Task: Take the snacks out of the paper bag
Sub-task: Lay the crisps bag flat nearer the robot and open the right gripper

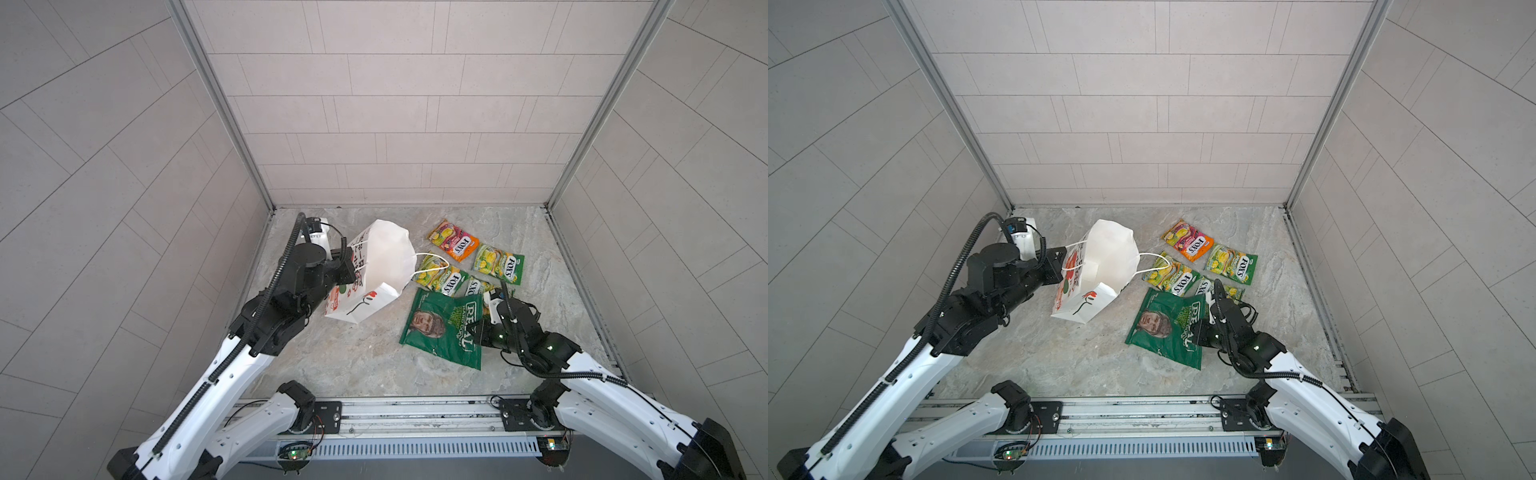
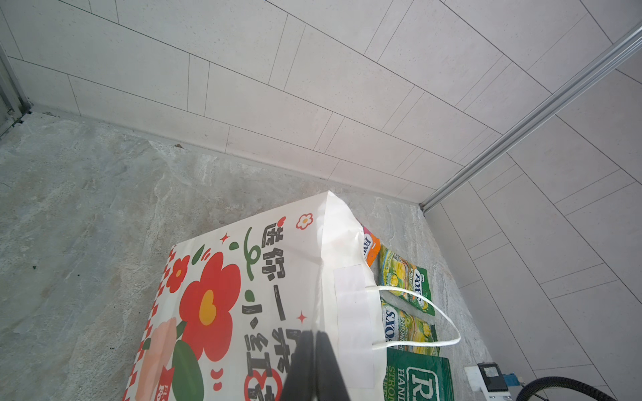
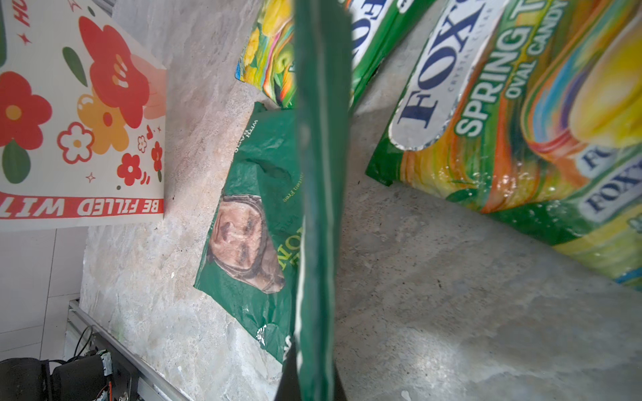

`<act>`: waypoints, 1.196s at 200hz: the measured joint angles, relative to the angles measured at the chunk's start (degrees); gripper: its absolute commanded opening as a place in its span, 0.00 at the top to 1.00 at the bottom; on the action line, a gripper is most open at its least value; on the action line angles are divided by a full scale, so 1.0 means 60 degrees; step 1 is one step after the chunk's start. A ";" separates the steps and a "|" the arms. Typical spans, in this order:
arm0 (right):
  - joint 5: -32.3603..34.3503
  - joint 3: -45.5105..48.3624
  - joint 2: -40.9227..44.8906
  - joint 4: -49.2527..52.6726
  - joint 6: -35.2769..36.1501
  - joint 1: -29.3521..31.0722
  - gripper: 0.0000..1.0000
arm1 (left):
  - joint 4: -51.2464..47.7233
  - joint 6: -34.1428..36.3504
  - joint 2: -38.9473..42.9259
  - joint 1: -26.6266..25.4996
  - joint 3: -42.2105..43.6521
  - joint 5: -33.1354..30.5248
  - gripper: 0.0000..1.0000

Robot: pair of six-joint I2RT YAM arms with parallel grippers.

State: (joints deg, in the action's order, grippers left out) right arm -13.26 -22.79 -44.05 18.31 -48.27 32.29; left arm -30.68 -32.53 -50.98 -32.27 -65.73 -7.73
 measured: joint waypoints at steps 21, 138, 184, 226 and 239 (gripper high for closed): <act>0.0098 0.0127 0.0117 0.0124 -0.0157 0.0000 1.00 | 0.0000 0.0000 0.0000 0.0000 0.0000 0.0000 1.00; 0.0554 0.1038 0.1104 0.1093 -0.1013 0.0000 0.63 | 0.0051 0.0000 -0.0015 0.0000 0.0000 0.0033 1.00; 0.1268 0.0867 0.1166 0.2022 -0.0765 0.0000 0.40 | 0.0073 -0.0004 -0.0066 0.0000 0.0000 0.0175 1.00; 0.2444 0.0401 0.1690 0.3169 -0.0652 0.0000 0.27 | 0.0200 -0.0011 -0.0335 0.0000 -0.0098 0.0619 1.00; 0.2860 0.0295 0.1920 0.3504 -0.0616 0.0000 0.26 | 0.0324 -0.0040 -0.0393 0.0000 -0.0127 0.0809 1.00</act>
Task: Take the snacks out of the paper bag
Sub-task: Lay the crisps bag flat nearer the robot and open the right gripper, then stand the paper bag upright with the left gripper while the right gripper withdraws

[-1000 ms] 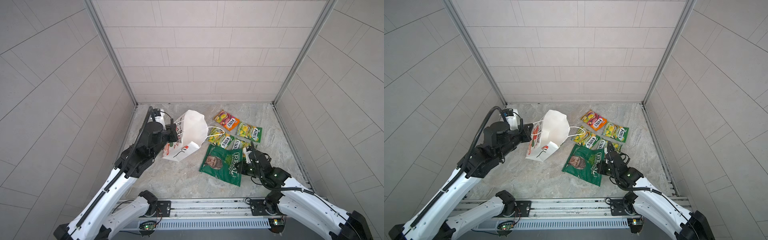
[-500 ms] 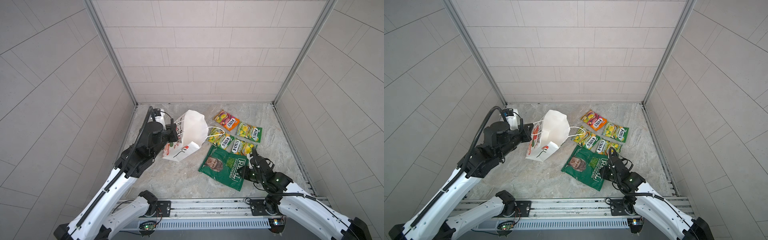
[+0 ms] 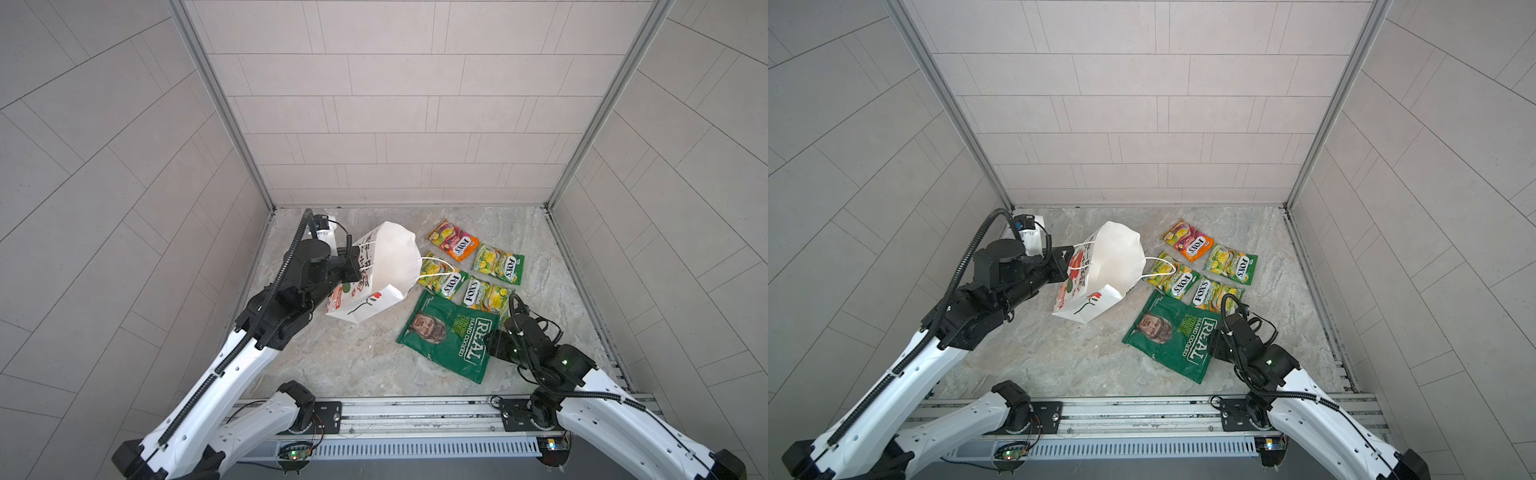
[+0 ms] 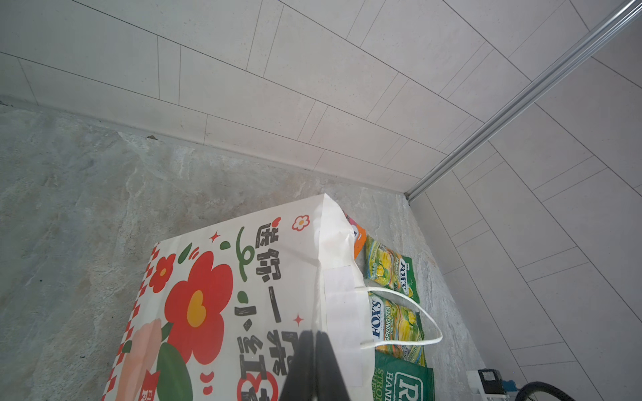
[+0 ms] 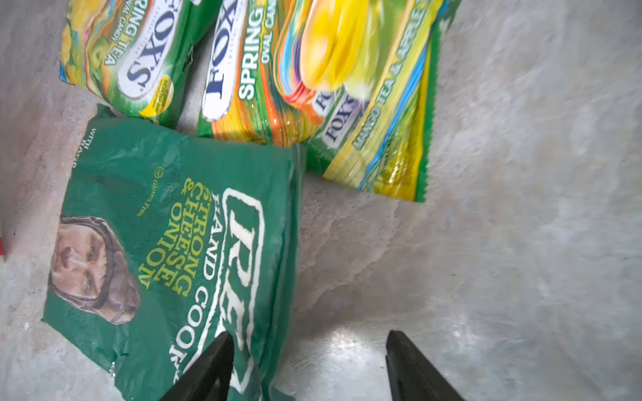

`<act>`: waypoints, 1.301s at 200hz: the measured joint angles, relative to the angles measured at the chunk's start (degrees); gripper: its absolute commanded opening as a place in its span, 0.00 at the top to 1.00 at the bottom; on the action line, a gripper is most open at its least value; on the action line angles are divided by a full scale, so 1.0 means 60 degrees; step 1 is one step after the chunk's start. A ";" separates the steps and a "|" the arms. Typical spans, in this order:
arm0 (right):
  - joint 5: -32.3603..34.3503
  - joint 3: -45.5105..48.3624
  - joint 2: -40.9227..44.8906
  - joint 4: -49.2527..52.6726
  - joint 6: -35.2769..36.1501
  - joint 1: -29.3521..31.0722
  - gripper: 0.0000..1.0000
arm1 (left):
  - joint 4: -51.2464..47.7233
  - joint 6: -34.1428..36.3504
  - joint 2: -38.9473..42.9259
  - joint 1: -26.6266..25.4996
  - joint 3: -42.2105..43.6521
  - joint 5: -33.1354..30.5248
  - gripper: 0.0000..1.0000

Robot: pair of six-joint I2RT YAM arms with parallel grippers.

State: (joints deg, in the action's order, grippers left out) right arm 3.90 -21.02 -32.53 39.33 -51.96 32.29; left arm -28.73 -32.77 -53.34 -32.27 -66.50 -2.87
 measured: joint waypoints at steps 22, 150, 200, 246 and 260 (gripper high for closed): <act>0.0470 -0.0084 0.0248 0.0361 0.0073 0.0000 0.26 | 0.0182 -0.0069 -0.0127 0.0000 -0.0120 0.0328 1.00; -0.0561 0.0244 -0.0863 -0.0437 0.0484 0.0000 0.33 | 0.1100 -0.0554 -0.0838 0.0000 -0.0627 0.1180 1.00; -0.0222 0.0011 -0.0317 -0.0051 0.0627 0.0000 0.31 | 0.1428 -0.0940 -0.1064 0.0295 -0.0627 0.1202 1.00; 0.0076 -0.0506 -0.0441 0.0186 0.0820 0.0000 0.31 | 0.1825 -0.1293 -0.1526 0.1690 -0.0623 0.1887 1.00; 0.0182 -0.0710 -0.0525 0.0211 0.0892 0.0000 0.30 | 0.1912 -0.1435 -0.1683 0.2113 -0.0623 0.2116 1.00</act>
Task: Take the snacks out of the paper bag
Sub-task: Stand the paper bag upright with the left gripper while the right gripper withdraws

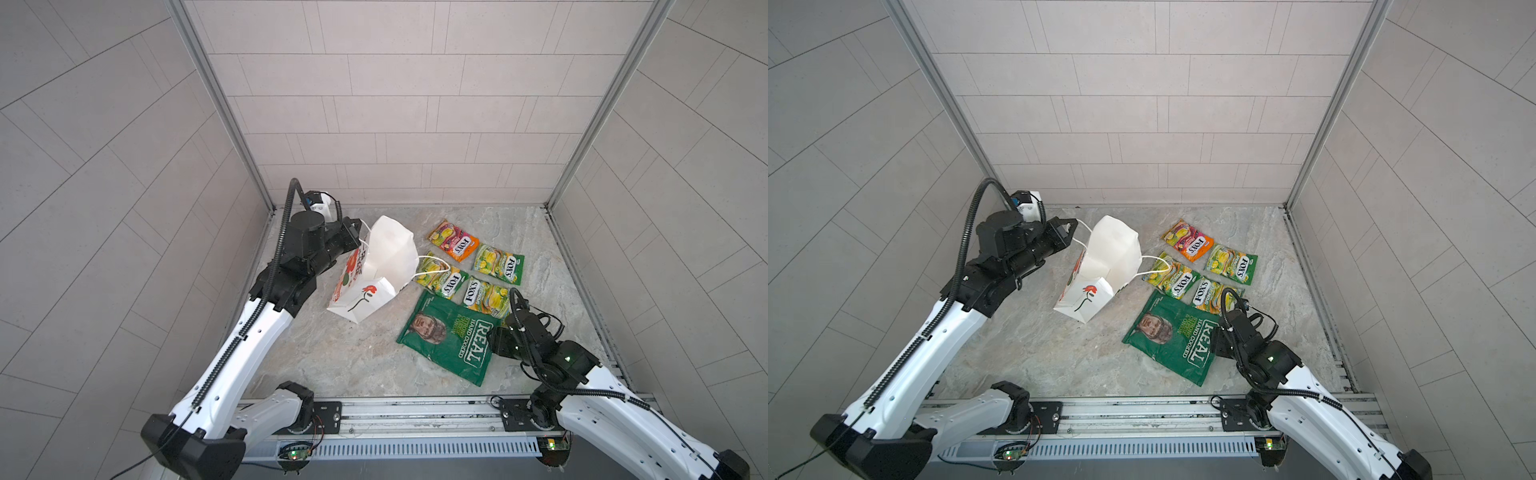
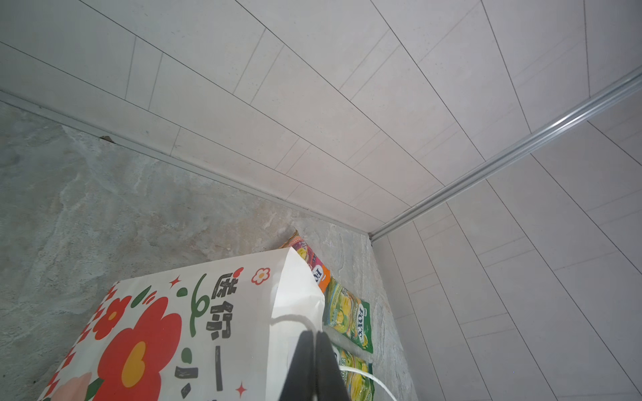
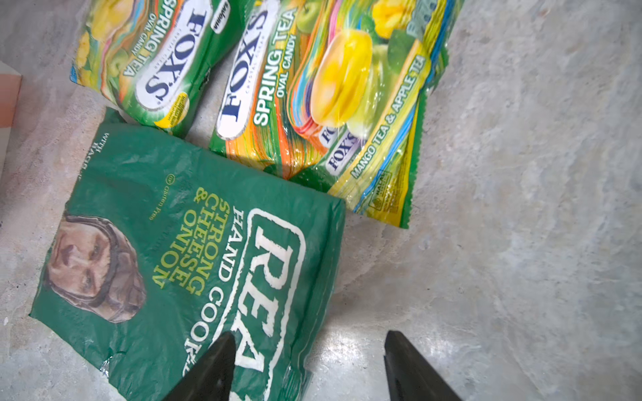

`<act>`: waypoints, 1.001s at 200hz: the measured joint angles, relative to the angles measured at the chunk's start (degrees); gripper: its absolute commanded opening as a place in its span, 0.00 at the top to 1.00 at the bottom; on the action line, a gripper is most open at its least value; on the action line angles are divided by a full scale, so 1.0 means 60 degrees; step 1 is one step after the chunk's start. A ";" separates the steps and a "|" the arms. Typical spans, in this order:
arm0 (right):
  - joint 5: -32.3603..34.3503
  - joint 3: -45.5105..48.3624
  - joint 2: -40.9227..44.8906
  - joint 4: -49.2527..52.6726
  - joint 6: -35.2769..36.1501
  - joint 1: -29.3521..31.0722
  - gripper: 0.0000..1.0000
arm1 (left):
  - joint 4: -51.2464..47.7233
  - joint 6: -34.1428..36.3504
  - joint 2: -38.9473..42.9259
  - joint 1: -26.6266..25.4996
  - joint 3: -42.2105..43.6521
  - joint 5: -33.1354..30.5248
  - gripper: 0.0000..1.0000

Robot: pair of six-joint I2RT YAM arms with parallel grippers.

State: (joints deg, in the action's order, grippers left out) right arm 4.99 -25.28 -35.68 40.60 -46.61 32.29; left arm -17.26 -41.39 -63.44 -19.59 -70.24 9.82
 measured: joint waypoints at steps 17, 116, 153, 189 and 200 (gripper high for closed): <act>0.0142 -0.0219 -0.0109 0.0011 0.0106 0.0000 0.30 | 0.0248 -0.0295 -0.0262 0.0404 -0.0022 0.0412 1.00; 0.0546 -0.0973 -0.0291 0.0317 0.0816 -0.0750 0.27 | 0.2044 -0.2834 -0.1759 0.0382 -0.0769 0.1982 1.00; 0.0539 -0.1279 -0.0284 0.0466 0.1137 -0.1162 0.27 | 0.2586 -0.3399 -0.1916 0.0066 -0.1111 0.2302 1.00; 0.0532 -0.1428 -0.0244 0.0532 0.1311 -0.1392 0.27 | 0.3067 -0.3843 -0.2138 -0.0033 -0.1162 0.2637 1.00; 0.0528 -0.1428 -0.0215 0.0572 0.1344 -0.1410 0.27 | 0.3209 -0.3945 -0.2182 -0.0033 -0.1082 0.2681 1.00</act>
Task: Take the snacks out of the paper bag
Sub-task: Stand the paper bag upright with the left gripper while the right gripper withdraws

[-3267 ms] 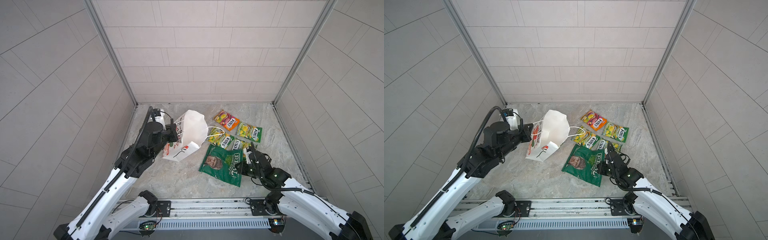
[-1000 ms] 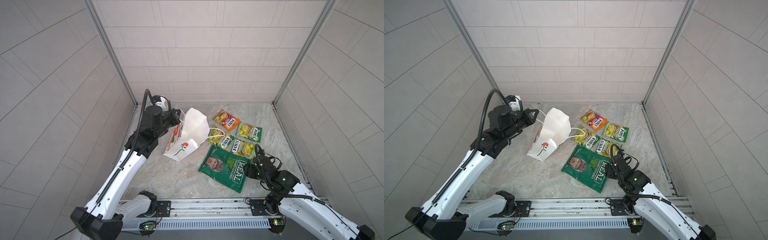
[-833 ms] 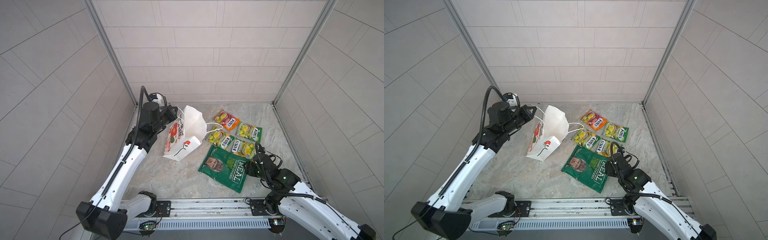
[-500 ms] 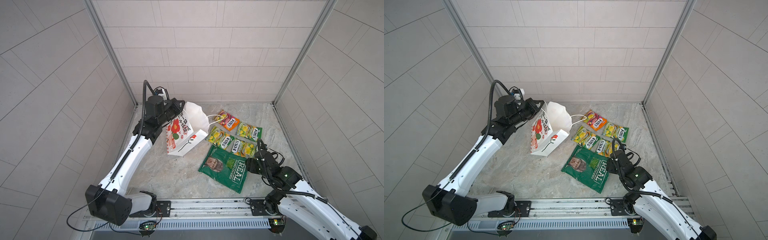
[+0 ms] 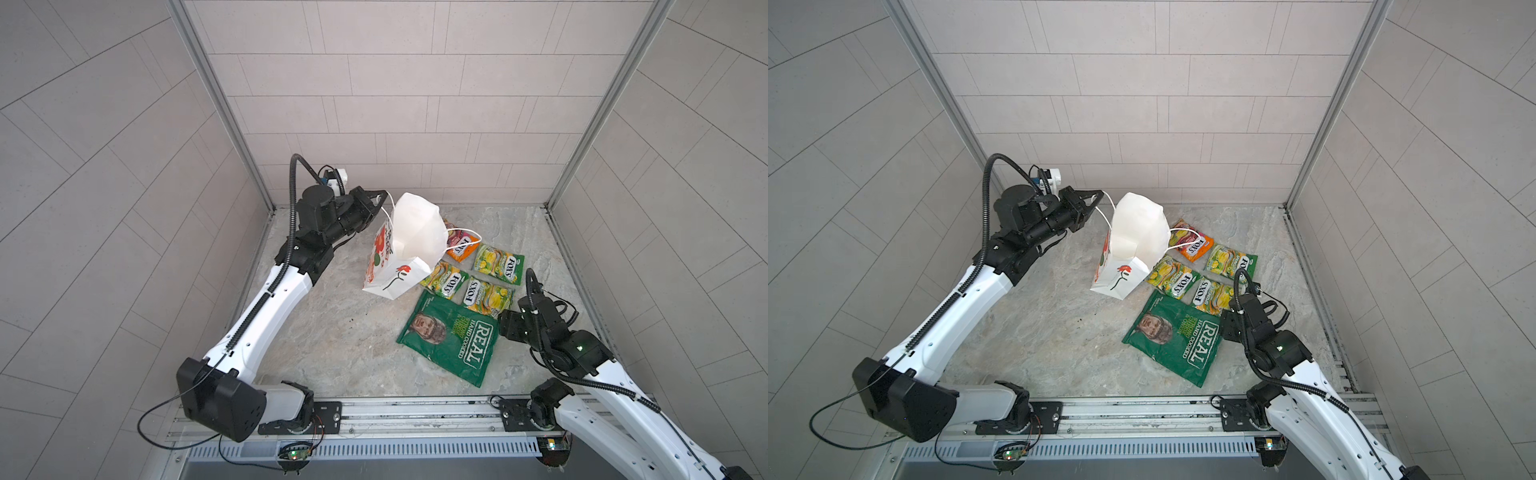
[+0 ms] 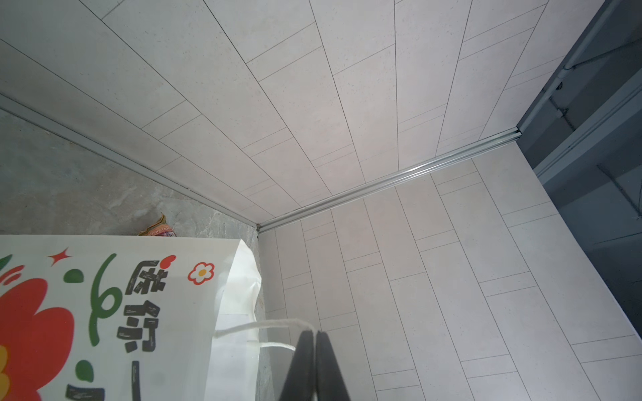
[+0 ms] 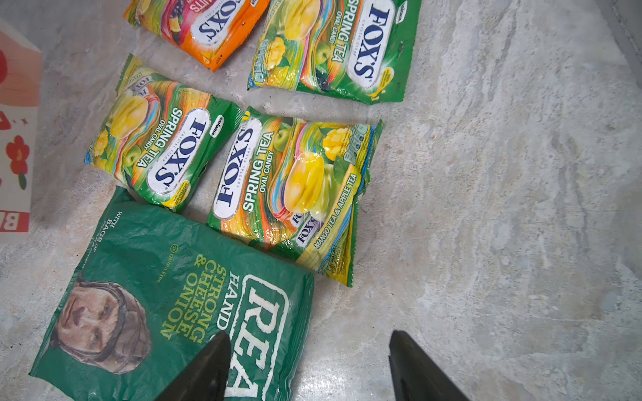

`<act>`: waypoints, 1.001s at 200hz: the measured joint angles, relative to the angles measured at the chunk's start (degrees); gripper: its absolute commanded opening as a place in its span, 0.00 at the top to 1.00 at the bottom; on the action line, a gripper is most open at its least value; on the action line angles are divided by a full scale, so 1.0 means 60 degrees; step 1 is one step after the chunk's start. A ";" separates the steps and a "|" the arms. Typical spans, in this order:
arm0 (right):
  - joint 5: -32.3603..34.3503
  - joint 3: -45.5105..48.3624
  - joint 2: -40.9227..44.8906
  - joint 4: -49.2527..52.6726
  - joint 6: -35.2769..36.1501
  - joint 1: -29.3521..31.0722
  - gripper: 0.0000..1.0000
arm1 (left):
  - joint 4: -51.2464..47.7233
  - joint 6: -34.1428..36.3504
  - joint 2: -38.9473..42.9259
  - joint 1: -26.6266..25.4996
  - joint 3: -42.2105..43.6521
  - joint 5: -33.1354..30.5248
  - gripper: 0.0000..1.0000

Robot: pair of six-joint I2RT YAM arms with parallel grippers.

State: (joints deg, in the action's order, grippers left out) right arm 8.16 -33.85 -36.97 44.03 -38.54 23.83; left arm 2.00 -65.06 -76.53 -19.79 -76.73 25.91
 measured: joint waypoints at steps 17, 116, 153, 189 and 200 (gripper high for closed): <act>-0.0004 0.0000 0.0040 0.0040 0.0029 -0.0022 0.26 | 0.0452 -0.0248 -0.0007 0.0004 0.0372 0.0124 1.00; -0.0036 0.0000 0.0102 0.0069 0.0080 -0.0047 0.27 | 0.2120 -0.1366 -0.0674 0.1435 0.2259 0.1275 1.00; -0.0036 0.0000 0.0091 0.0069 0.0106 -0.0047 0.26 | 0.2120 -0.1242 -0.0674 0.2047 0.2277 0.1559 1.00; -0.0036 0.0000 0.0084 0.0062 0.0106 -0.0062 0.26 | 0.1727 -0.0725 -0.0667 0.2506 0.2273 0.1763 0.67; -0.0040 0.0000 0.0062 0.0058 0.0106 -0.0066 0.26 | 0.1479 -0.0546 -0.0648 0.2634 0.2259 0.1810 0.53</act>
State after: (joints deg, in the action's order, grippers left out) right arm 7.92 -33.85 -36.60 44.38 -37.91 23.44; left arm 10.87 -68.34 -80.42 -3.99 -63.18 36.77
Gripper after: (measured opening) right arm 0.737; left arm 0.333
